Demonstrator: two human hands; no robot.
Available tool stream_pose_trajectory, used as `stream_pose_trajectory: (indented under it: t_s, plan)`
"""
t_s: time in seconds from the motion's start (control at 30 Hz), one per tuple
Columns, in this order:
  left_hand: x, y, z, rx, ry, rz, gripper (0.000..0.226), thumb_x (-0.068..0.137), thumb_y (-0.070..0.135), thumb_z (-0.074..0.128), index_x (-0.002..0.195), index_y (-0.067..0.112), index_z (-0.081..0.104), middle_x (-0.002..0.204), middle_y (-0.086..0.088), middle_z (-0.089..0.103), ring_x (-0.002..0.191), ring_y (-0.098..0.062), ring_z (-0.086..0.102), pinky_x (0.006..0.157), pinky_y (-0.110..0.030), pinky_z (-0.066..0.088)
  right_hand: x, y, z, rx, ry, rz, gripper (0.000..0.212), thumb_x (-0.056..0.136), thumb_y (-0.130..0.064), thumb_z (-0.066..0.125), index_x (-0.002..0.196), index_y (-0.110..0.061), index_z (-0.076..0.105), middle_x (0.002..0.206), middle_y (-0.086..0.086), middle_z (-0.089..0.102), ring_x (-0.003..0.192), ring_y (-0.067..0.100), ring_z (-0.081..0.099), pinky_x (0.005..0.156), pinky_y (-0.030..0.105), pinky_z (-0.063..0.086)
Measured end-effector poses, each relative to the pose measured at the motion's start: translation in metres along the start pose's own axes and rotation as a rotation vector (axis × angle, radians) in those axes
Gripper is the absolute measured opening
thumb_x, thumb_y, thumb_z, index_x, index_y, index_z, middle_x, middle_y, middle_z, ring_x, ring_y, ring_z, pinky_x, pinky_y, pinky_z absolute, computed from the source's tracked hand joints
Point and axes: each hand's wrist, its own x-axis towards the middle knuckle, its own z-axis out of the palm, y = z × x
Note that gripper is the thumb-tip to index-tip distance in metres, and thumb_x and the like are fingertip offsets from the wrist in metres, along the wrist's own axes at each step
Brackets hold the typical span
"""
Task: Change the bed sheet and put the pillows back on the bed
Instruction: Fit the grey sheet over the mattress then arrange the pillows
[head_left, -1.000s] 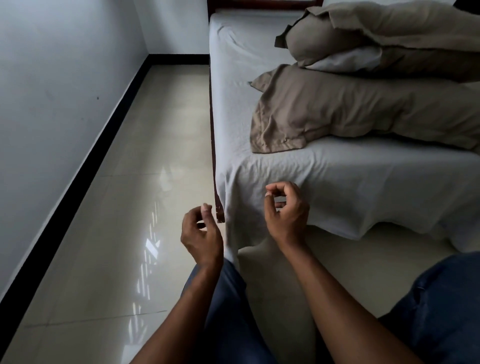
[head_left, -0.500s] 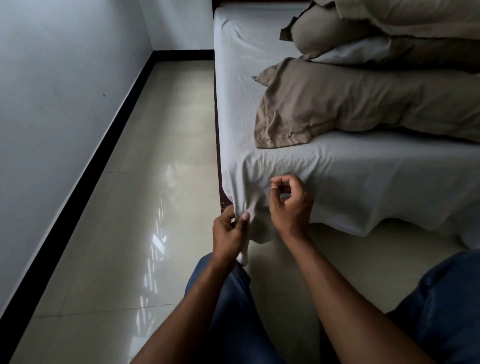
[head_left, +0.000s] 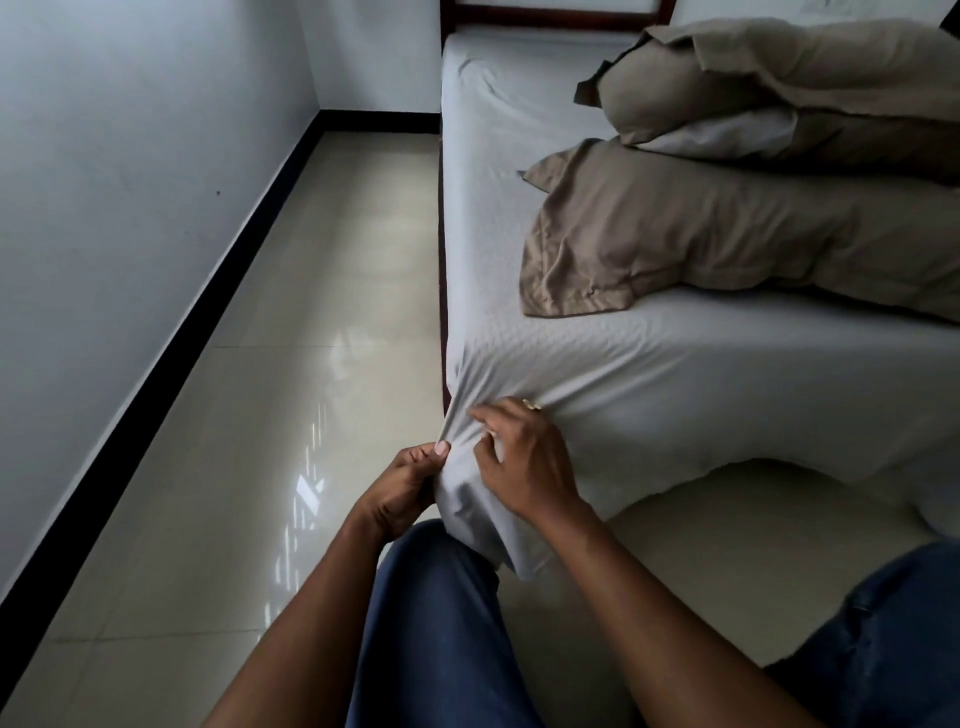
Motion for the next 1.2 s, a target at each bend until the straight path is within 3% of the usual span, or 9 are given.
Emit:
stream_pose_trajectory:
  t_s: [0.37, 0.5, 0.57, 0.63, 0.77, 0.93, 1.03, 1.13, 1.2]
  plan:
    - [0.033, 0.002, -0.014, 0.526, 0.503, 0.070, 0.044, 0.092, 0.039, 0.067, 0.062, 0.008, 0.055, 0.060, -0.008, 0.055, 0.065, -0.021, 0.054, 0.063, -0.046, 0.057, -0.010, -0.016, 0.041, -0.383, -0.231, 0.148, 0.068, 0.078, -0.030, 0.058, 0.145, -0.025, 0.048, 0.118, 0.005, 0.057, 0.109, 0.026, 0.055, 0.091, 0.042, 0.043]
    - [0.017, 0.007, 0.011, 1.008, 0.845, 0.421, 0.013, 0.091, 0.031, 0.069, 0.084, 0.020, 0.067, 0.086, 0.006, 0.068, 0.079, -0.015, 0.063, 0.069, -0.033, 0.048, -0.014, -0.012, 0.046, -0.422, -0.234, 0.220, 0.072, 0.076, -0.033, 0.064, 0.145, -0.027, 0.046, 0.131, 0.004, 0.051, 0.120, 0.026, 0.051, 0.098, 0.045, 0.041]
    - [0.005, 0.008, 0.014, 1.191, 0.729, 0.781, 0.011, 0.092, 0.015, 0.062, 0.098, 0.015, 0.071, 0.101, 0.002, 0.068, 0.092, -0.017, 0.061, 0.077, -0.030, 0.049, -0.012, -0.011, 0.047, -0.418, -0.223, 0.253, 0.073, 0.078, -0.041, 0.068, 0.146, -0.033, 0.043, 0.127, 0.004, 0.053, 0.119, 0.027, 0.053, 0.097, 0.045, 0.041]
    - [0.001, 0.009, 0.007, 1.426, 0.436, 0.906, 0.039, 0.087, 0.007, 0.049, 0.120, 0.012, 0.070, 0.121, -0.002, 0.068, 0.105, -0.024, 0.059, 0.086, -0.034, 0.049, -0.009, -0.009, 0.045, -0.375, -0.252, 0.277, 0.071, 0.085, -0.046, 0.063, 0.150, -0.035, 0.039, 0.128, 0.008, 0.054, 0.121, 0.029, 0.052, 0.100, 0.044, 0.042]
    - [0.009, 0.012, -0.001, 1.834, 0.223, 0.597, 0.073, 0.082, 0.025, 0.034, 0.154, 0.022, 0.036, 0.159, 0.007, 0.040, 0.128, -0.034, 0.047, 0.095, -0.040, 0.041, -0.004, -0.011, 0.036, -0.265, -0.409, 0.357, 0.072, 0.089, -0.036, 0.057, 0.155, -0.030, 0.030, 0.136, 0.013, 0.051, 0.126, 0.031, 0.052, 0.101, 0.040, 0.044]
    - [0.024, 0.016, 0.011, 1.672, 0.167, 0.327, 0.085, 0.075, 0.049, 0.027, 0.159, 0.037, 0.020, 0.166, 0.016, 0.018, 0.148, -0.033, 0.024, 0.106, -0.046, 0.026, -0.002, -0.014, 0.023, -0.263, -0.284, 0.167, 0.043, 0.083, -0.022, 0.059, 0.125, -0.015, 0.060, 0.125, 0.006, 0.052, 0.111, 0.025, 0.055, 0.097, 0.038, 0.049]
    - [0.032, 0.022, 0.004, 1.568, 0.071, 0.276, 0.085, 0.076, 0.038, 0.049, 0.157, 0.039, 0.025, 0.163, 0.023, 0.011, 0.154, -0.031, 0.013, 0.115, -0.047, 0.020, -0.004, -0.014, 0.034, -0.234, -0.280, 0.110, 0.061, 0.076, -0.015, 0.060, 0.137, -0.013, 0.051, 0.137, 0.003, 0.048, 0.121, 0.025, 0.054, 0.106, 0.038, 0.045]
    - [0.029, 0.040, -0.008, 1.457, -0.001, 0.270, 0.090, 0.066, 0.017, 0.042, 0.152, 0.043, 0.037, 0.160, 0.026, 0.025, 0.154, -0.025, 0.016, 0.118, -0.046, 0.023, -0.009, -0.009, 0.041, -0.305, -0.297, 0.118, 0.085, 0.079, -0.021, 0.064, 0.156, -0.010, 0.030, 0.157, 0.005, 0.039, 0.141, 0.020, 0.041, 0.121, 0.038, 0.028]
    - [0.016, 0.048, -0.017, 1.402, 0.087, 0.443, 0.082, 0.067, 0.011, 0.044, 0.145, 0.036, 0.053, 0.149, 0.020, 0.048, 0.149, -0.025, 0.032, 0.115, -0.045, 0.035, -0.012, -0.005, 0.042, -0.382, -0.329, 0.123, 0.092, 0.081, -0.034, 0.070, 0.158, -0.013, 0.025, 0.159, 0.004, 0.040, 0.146, 0.019, 0.036, 0.124, 0.042, 0.019]
